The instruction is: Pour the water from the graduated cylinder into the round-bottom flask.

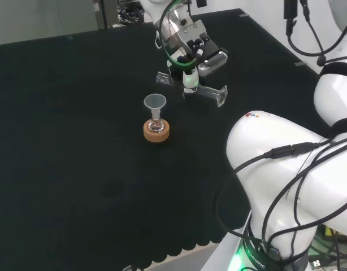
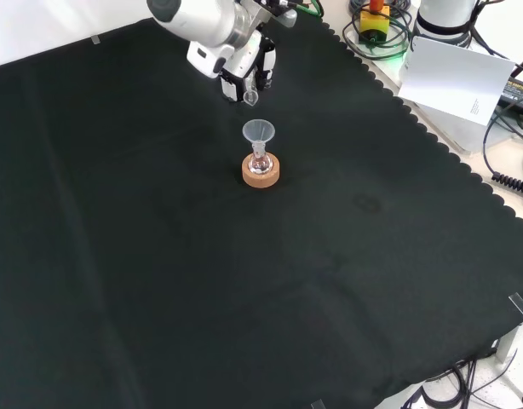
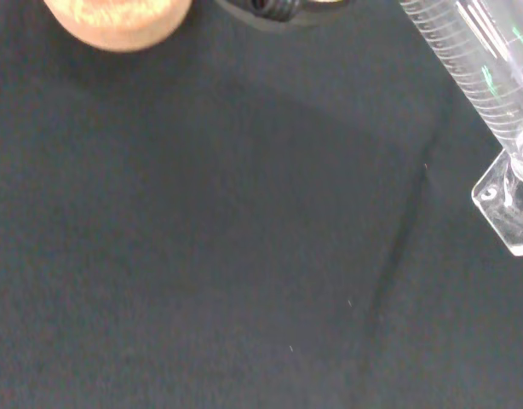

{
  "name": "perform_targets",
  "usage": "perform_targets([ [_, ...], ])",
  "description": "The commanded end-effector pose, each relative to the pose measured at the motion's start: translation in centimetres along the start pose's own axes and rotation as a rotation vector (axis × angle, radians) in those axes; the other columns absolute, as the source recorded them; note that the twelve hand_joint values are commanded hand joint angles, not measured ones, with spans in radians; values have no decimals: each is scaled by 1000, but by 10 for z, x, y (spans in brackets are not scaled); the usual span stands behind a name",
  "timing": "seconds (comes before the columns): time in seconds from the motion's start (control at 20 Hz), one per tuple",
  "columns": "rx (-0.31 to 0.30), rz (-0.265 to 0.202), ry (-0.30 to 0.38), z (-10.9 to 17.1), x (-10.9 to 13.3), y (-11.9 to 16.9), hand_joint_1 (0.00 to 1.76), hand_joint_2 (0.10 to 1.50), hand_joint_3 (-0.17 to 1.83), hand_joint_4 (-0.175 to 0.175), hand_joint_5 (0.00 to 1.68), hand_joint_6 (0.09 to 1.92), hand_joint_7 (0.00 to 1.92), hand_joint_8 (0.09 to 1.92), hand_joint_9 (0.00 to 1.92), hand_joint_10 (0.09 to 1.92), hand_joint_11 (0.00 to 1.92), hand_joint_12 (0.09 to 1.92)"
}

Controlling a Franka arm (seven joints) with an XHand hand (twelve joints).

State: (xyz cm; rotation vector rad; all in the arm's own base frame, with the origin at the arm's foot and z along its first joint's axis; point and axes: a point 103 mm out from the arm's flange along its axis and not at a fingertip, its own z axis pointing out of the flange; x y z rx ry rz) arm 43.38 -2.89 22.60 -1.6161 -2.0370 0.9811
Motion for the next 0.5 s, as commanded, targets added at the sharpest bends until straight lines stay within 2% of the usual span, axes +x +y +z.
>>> perform_targets([
  [0.05, -121, -57, 71, 2, -4, 4, 1503, 1041, 3, -167, 999, 723, 884, 1074, 1234, 749, 1232, 657],
  [0.25, -176, -68, 115, 9, -14, 7, 1503, 1042, 3, -167, 999, 723, 884, 1073, 1233, 750, 1231, 658],
  [0.5, -237, -110, 226, 14, -31, 11, 1503, 1042, 3, -167, 999, 723, 883, 1074, 1233, 750, 1230, 658],
])
